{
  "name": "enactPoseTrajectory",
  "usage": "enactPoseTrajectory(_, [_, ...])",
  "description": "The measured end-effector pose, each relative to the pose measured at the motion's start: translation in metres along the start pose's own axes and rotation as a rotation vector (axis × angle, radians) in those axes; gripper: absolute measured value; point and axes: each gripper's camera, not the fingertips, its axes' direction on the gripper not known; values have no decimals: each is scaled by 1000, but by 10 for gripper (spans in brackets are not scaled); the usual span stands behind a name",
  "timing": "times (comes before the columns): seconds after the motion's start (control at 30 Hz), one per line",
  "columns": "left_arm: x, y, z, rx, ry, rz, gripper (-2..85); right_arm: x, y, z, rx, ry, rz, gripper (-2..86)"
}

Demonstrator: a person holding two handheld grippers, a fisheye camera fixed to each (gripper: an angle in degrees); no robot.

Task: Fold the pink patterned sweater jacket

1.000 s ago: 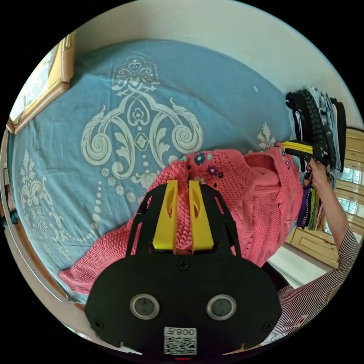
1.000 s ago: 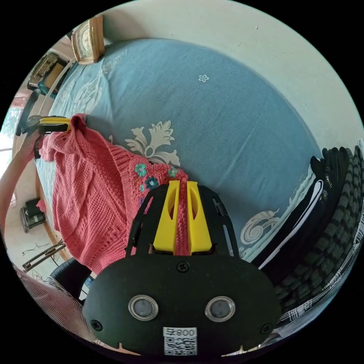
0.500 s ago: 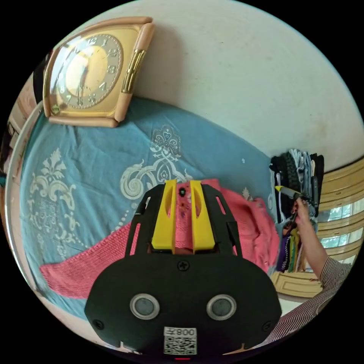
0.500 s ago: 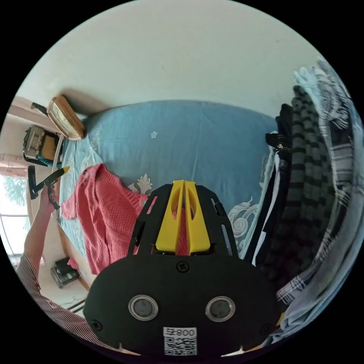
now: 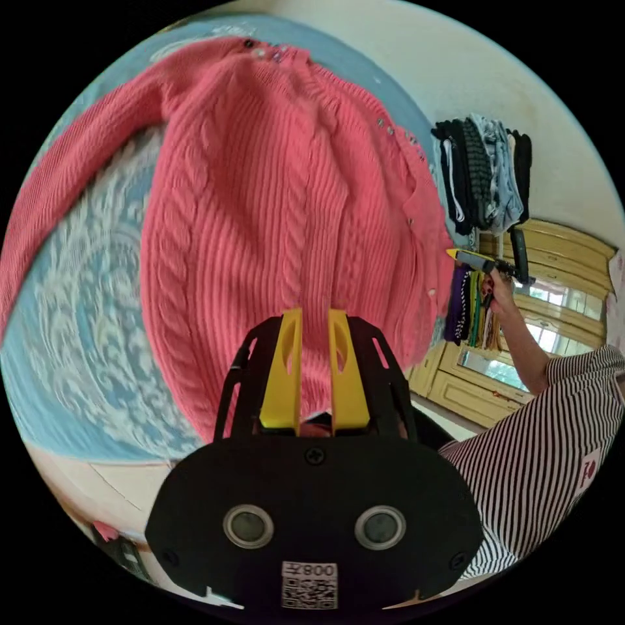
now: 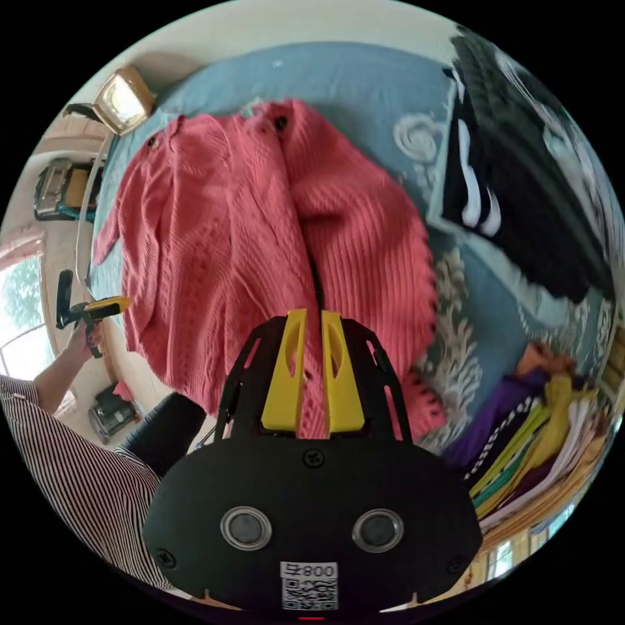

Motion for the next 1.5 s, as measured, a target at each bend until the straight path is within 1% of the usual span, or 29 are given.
enactPoseTrajectory(0.1, [-12,32,18,-23,65,-94,69,18,48,18,-52,-41,106,60])
enactPoseTrajectory(0.17, [-13,39,25,-25,86,-105,68,36,74,20,-38,-3,191,64])
enactPoseTrajectory(0.27, [0,33,34,-44,79,-31,68,59,98,22,-12,61,260,61])
enactPoseTrajectory(0.33, [12,23,43,-68,66,50,67,72,106,27,6,38,281,49])
enactPoseTrajectory(0.43, [17,14,55,-86,83,89,59,85,105,42,-12,-44,273,29])
enactPoseTrajectory(0.53, [16,14,62,-71,111,82,49,83,106,43,-22,-87,258,38])
enactPoseTrajectory(0.6, [14,17,64,-65,114,77,45,76,117,30,25,-53,234,52])
enactPoseTrajectory(0.67, [11,19,69,-71,113,70,42,75,138,10,117,-12,255,73])
enactPoseTrajectory(0.73, [7,22,76,-75,125,58,39,82,150,5,127,53,285,90])
enactPoseTrajectory(0.8, [4,23,82,-72,138,48,37,94,157,11,101,61,319,106])
enactPoseTrajectory(0.87, [4,24,88,-68,150,46,36,104,159,27,63,-3,322,111])
enactPoseTrajectory(0.9, [4,24,93,-73,154,47,35,103,158,34,34,15,308,110])
enactPoseTrajectory(0.93, [5,24,98,-78,157,49,35,99,154,48,-23,80,273,106])
enactPoseTrajectory(0.97, [5,25,100,-81,160,52,35,92,152,51,-6,121,232,101])
enactPoseTrajectory(1.07, [9,26,109,-91,162,66,34,81,144,49,-81,120,165,63])
enactPoseTrajectory(1.13, [11,28,113,-87,170,76,32,74,144,37,-95,175,138,54])
enactPoseTrajectory(1.2, [13,30,114,-79,164,86,32,71,150,8,-28,247,145,52])
enactPoseTrajectory(1.27, [12,32,115,-70,160,90,33,84,162,-33,84,305,228,55])
enactPoseTrajectory(1.33, [7,36,120,-61,167,73,36,99,168,-50,151,287,291,63])
enactPoseTrajectory(1.43, [-1,46,123,-39,168,37,44,111,163,-40,97,178,343,68])
enactPoseTrajectory(1.5, [-6,57,121,-19,142,13,51,102,164,-33,103,183,348,70])
